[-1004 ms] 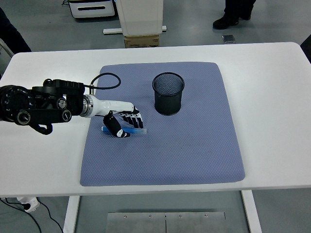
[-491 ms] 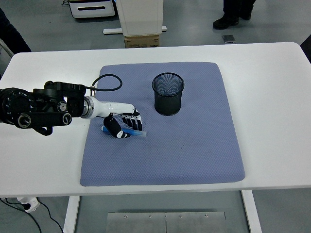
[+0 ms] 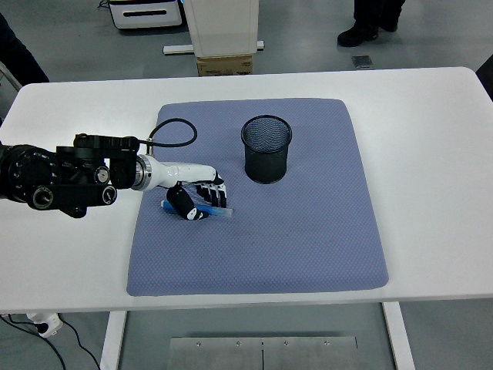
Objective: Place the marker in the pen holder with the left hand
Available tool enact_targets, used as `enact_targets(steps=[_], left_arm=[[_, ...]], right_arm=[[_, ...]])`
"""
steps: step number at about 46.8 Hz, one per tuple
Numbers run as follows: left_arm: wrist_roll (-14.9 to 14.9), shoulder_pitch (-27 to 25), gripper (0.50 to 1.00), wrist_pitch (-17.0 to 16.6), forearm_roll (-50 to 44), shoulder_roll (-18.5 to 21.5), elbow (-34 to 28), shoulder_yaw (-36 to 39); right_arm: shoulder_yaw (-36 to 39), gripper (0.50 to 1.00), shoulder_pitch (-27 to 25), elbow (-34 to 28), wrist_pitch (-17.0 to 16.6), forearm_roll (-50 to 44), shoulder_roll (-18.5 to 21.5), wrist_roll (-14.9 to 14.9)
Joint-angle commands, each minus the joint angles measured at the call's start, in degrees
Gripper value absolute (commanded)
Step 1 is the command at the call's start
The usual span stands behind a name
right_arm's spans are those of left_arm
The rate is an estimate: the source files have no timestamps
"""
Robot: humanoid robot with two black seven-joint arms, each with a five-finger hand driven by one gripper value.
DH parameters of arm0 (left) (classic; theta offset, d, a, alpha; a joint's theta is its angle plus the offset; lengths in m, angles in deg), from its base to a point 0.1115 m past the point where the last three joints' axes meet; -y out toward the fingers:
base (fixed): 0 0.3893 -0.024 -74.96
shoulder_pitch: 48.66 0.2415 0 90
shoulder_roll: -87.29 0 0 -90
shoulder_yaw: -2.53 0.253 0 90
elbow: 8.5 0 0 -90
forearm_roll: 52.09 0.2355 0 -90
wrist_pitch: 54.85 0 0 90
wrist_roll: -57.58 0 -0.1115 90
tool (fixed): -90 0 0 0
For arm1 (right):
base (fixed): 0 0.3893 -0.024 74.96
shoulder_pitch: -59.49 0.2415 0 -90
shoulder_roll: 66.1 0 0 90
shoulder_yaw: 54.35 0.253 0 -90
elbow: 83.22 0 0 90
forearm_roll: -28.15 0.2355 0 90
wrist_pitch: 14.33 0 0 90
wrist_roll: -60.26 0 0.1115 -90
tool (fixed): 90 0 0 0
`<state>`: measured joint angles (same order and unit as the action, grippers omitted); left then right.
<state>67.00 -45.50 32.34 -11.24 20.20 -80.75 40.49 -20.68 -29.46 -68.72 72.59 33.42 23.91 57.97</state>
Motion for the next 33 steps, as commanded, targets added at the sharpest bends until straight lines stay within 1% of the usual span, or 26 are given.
enact_targets(steps=[1, 10, 15, 24, 33], left_arm=[[0.1, 0.0, 0.616, -0.2, 0.0, 0.0, 0.0, 0.0], [0.1, 0.1, 0.613, -0.5, 0.7, -0.1, 0.0, 0.0], [0.2, 0.1, 0.604, -1.5, 2.0, -0.1, 0.0, 0.1], [0.2, 0.1, 0.54, -1.5, 2.6, -0.1, 0.0, 0.1], [0.6, 0.2, 0.517, -1.5, 2.9, -0.1, 0.0, 0.1]], right_arm=[[0.0, 1.0, 0.0, 0.0, 0.0, 0.0, 0.0, 0.0], [0.0, 1.0, 0.0, -0.1, 0.0, 0.0, 0.0, 0.0], [0.0, 1.0, 0.0, 0.0, 0.0, 0.0, 0.0, 0.0], [0.0, 1.0, 0.0, 0.0, 0.0, 0.0, 0.0, 0.0], [0.0, 1.0, 0.0, 0.0, 0.0, 0.0, 0.0, 0.0]])
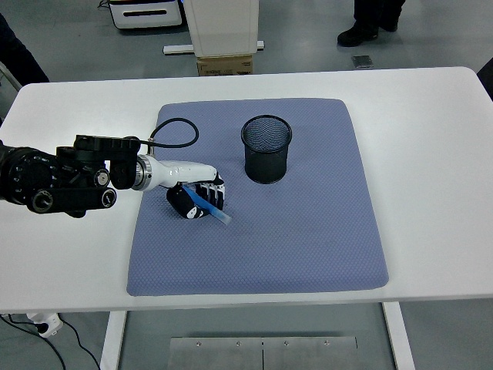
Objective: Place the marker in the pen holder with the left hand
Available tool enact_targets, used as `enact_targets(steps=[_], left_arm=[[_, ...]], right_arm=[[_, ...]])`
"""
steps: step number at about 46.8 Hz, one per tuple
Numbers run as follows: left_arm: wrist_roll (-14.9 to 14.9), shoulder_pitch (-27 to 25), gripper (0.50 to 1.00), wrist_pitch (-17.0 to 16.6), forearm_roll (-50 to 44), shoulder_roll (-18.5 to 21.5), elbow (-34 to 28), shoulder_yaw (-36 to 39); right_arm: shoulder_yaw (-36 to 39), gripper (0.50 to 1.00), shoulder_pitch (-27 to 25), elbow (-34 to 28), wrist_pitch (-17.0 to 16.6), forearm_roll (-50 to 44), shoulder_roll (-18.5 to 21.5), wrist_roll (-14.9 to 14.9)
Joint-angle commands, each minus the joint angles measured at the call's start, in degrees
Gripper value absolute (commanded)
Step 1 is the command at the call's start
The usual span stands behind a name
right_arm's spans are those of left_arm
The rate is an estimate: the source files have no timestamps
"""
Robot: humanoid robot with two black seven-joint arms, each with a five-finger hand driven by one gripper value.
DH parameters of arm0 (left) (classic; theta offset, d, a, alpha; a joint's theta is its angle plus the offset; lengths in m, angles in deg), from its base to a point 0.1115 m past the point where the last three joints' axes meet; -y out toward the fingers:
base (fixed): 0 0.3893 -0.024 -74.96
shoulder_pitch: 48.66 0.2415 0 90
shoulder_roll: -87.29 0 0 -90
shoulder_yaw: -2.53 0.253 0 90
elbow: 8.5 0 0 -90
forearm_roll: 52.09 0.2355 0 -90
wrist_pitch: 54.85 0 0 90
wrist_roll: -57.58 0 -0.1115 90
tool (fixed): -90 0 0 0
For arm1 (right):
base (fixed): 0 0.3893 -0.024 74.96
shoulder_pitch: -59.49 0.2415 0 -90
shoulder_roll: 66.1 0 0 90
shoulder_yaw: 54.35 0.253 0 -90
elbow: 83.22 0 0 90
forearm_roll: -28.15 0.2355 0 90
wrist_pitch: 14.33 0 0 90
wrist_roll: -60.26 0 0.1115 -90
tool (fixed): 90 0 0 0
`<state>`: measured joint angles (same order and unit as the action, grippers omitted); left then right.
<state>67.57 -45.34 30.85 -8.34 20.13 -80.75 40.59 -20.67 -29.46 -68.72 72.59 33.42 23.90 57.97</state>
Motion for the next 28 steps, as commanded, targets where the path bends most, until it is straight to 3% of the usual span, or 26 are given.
enact_targets(steps=[1, 28], left_arm=[[0.0, 0.0, 0.517, 0.0, 0.0, 0.0, 0.0, 0.0], [0.7, -0.5, 0.5, 0.4, -0.8, 0.9, 0.0, 0.0]], right_arm=[[0.0, 1.0, 0.0, 0.0, 0.0, 0.0, 0.0, 0.0], [0.0, 1.0, 0.0, 0.0, 0.0, 0.0, 0.0, 0.0]])
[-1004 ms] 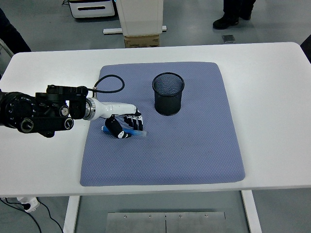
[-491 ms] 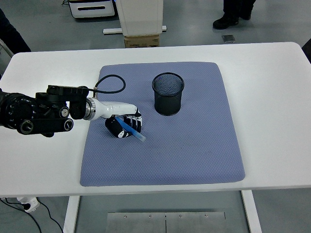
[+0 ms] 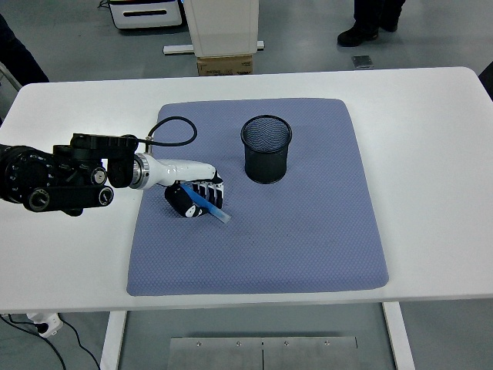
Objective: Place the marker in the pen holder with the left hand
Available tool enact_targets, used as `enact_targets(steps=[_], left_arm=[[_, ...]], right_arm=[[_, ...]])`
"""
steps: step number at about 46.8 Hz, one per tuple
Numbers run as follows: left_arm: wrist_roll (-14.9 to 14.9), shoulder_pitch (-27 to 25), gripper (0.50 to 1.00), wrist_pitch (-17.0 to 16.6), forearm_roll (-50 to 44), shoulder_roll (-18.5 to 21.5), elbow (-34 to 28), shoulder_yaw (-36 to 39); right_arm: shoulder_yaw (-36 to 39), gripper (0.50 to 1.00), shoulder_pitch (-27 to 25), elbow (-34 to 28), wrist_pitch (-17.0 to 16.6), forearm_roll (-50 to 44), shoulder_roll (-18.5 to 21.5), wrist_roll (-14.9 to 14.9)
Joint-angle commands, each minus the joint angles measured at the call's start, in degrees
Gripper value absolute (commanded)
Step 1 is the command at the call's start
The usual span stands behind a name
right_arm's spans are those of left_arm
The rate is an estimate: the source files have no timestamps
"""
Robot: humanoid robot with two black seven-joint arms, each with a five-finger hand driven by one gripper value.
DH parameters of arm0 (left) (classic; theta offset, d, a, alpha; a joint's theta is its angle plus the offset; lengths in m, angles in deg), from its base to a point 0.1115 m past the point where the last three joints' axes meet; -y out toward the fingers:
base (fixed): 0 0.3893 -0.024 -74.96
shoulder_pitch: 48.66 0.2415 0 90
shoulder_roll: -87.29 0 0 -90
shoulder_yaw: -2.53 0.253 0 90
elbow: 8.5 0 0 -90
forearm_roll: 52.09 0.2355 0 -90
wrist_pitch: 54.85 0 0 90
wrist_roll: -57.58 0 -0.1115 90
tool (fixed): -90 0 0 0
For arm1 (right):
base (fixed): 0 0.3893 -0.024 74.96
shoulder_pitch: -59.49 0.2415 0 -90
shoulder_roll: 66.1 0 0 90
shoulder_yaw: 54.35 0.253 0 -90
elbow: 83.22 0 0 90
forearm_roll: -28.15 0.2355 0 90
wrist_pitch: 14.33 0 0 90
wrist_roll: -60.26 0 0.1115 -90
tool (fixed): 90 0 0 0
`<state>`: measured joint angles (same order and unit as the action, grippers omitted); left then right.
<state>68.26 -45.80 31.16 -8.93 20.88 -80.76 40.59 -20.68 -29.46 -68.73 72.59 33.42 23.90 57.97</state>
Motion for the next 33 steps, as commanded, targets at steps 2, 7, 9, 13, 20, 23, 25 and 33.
enact_targets(steps=[2, 7, 9, 13, 20, 23, 25, 33], left_arm=[[0.0, -0.1, 0.5, 0.1, -0.4, 0.2, 0.0, 0.0], [0.0, -0.3, 0.5, 0.2, -1.1, 0.3, 0.0, -0.1], [0.0, -0.4, 0.5, 0.3, -1.5, 0.3, 0.0, -0.1], [0.0, -0.6, 0.5, 0.3, -1.8, 0.4, 0.0, -0.1], [0.5, -1.5, 0.5, 0.6, -4.1, 0.5, 0.0, -0.1], [0.5, -1.8, 0.5, 0.6, -4.6, 0.5, 0.0, -0.2], [0.5, -2.1, 0.5, 0.6, -4.6, 0.5, 0.0, -0.2], [0.6, -3.3, 0.5, 0.7, -5.3, 0.6, 0.0, -0.2]], right_arm=[[0.0, 1.0, 0.0, 0.0, 0.0, 0.0, 0.0, 0.0], [0.0, 1.0, 0.0, 0.0, 0.0, 0.0, 0.0, 0.0], [0.0, 1.0, 0.0, 0.0, 0.0, 0.0, 0.0, 0.0], [0.0, 1.0, 0.0, 0.0, 0.0, 0.0, 0.0, 0.0], [0.0, 1.0, 0.0, 0.0, 0.0, 0.0, 0.0, 0.0], [0.0, 1.0, 0.0, 0.0, 0.0, 0.0, 0.0, 0.0], [0.0, 1.0, 0.0, -0.1, 0.0, 0.0, 0.0, 0.0], [0.0, 1.0, 0.0, -0.1, 0.0, 0.0, 0.0, 0.0]])
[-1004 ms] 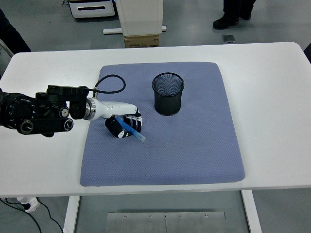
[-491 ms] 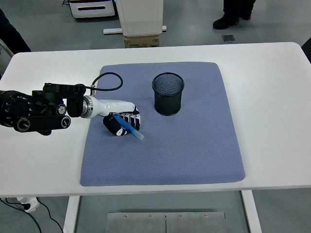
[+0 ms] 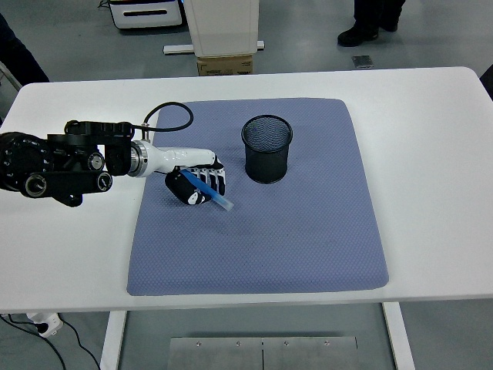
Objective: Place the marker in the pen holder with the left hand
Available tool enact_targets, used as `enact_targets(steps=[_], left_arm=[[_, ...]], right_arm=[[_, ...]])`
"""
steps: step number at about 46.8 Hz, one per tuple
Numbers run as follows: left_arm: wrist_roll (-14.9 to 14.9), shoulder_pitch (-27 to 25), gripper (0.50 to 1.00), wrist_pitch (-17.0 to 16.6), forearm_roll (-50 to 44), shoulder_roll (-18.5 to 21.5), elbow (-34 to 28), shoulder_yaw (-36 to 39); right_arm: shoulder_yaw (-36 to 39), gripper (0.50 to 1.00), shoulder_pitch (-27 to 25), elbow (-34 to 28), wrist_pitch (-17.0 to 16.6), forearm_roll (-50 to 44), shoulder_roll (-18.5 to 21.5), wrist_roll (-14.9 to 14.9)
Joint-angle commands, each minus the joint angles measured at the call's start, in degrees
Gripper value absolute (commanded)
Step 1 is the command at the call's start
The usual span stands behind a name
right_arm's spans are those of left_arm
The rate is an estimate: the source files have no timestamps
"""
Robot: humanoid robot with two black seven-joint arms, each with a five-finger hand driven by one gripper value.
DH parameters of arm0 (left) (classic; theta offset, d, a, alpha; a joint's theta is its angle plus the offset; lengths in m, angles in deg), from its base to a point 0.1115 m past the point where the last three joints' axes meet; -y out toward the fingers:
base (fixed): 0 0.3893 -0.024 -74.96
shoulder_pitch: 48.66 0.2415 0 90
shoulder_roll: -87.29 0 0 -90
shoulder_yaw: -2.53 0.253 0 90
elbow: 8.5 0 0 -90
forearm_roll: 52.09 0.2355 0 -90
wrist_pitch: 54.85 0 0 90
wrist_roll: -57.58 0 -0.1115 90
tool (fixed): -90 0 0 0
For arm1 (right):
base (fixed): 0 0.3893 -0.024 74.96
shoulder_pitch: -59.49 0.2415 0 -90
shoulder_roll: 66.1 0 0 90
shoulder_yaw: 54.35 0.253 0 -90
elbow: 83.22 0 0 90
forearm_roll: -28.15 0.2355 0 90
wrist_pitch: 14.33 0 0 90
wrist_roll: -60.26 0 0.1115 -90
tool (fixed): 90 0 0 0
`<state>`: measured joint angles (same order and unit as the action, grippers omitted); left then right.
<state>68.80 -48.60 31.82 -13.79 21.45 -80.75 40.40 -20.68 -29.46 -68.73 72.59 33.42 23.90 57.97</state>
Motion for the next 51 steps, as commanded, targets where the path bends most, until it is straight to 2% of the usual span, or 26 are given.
enact_targets(steps=[1, 14, 21, 30, 51], left_arm=[[0.0, -0.7, 0.5, 0.1, -0.6, 0.0, 0.0, 0.0], [0.4, -2.2, 0.5, 0.2, -3.1, 0.1, 0.0, 0.0], [0.4, -3.8, 0.5, 2.5, -4.5, 1.6, 0.0, -0.6], [0.7, -6.3, 0.5, 4.0, -4.6, 2.6, 0.0, -0.7], [0.8, -9.6, 0.5, 4.9, -7.6, 3.0, 0.0, -1.2]], right_arm=[[0.0, 1.0, 0.0, 0.0, 0.0, 0.0, 0.0, 0.0], [0.0, 1.0, 0.0, 0.0, 0.0, 0.0, 0.0, 0.0], [0.0, 1.0, 0.0, 0.0, 0.0, 0.0, 0.0, 0.0], [0.0, 1.0, 0.0, 0.0, 0.0, 0.0, 0.0, 0.0], [0.0, 1.0, 0.0, 0.0, -0.1, 0.0, 0.0, 0.0]])
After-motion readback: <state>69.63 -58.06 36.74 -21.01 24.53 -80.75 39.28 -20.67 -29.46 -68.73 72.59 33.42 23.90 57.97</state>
